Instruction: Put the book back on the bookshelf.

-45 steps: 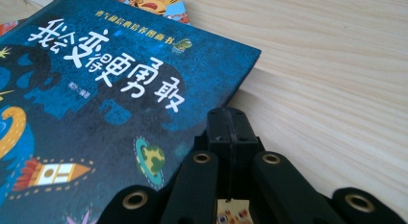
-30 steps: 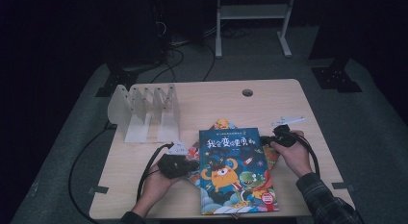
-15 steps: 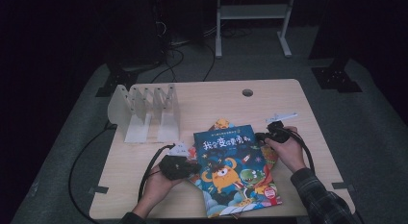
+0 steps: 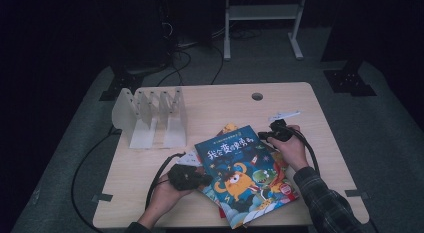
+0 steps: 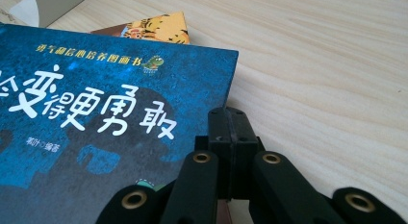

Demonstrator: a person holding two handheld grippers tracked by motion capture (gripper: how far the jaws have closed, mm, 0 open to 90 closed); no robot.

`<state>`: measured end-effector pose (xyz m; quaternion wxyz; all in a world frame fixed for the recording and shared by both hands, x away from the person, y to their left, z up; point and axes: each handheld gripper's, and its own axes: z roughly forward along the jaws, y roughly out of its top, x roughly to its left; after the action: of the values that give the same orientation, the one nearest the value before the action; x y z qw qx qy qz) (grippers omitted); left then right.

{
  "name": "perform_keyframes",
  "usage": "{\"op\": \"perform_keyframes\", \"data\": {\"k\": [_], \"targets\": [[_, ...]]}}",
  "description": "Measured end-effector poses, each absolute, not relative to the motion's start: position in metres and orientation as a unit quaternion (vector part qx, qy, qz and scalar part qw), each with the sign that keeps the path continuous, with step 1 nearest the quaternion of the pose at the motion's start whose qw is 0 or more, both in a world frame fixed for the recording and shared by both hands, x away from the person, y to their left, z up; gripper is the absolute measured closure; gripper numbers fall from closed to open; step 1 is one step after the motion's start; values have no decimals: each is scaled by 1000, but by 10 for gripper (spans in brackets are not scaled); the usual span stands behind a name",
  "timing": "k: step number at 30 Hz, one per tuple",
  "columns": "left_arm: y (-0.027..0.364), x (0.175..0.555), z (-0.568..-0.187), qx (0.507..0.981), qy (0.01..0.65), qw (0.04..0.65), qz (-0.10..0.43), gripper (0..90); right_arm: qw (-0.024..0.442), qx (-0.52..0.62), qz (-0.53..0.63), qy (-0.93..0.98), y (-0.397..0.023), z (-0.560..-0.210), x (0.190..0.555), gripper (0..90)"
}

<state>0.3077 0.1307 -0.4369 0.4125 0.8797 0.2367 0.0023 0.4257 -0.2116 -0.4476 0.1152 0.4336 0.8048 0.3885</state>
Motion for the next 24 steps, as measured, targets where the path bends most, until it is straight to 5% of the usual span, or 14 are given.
{"op": "perform_keyframes", "data": {"k": [4,9,11,12,14,15,24], "targets": [[133,310,-435,881,237,410,14,831,111,436,401,797,-217,-445,424,869],[143,324,-431,875,259,406,40,595,111,437,409,794,-230,-440,412,690],[145,327,-430,874,261,407,47,565,109,436,412,792,-232,-439,409,654],[147,330,-429,873,266,406,50,452,107,436,415,792,-235,-437,404,560],[150,336,-426,869,274,409,58,421,107,435,415,792,-236,-437,402,529],[152,343,-425,867,281,406,66,322,105,429,419,794,-240,-435,395,463],[151,371,-426,864,281,412,70,112,105,409,415,806,-257,-437,357,406]]}}
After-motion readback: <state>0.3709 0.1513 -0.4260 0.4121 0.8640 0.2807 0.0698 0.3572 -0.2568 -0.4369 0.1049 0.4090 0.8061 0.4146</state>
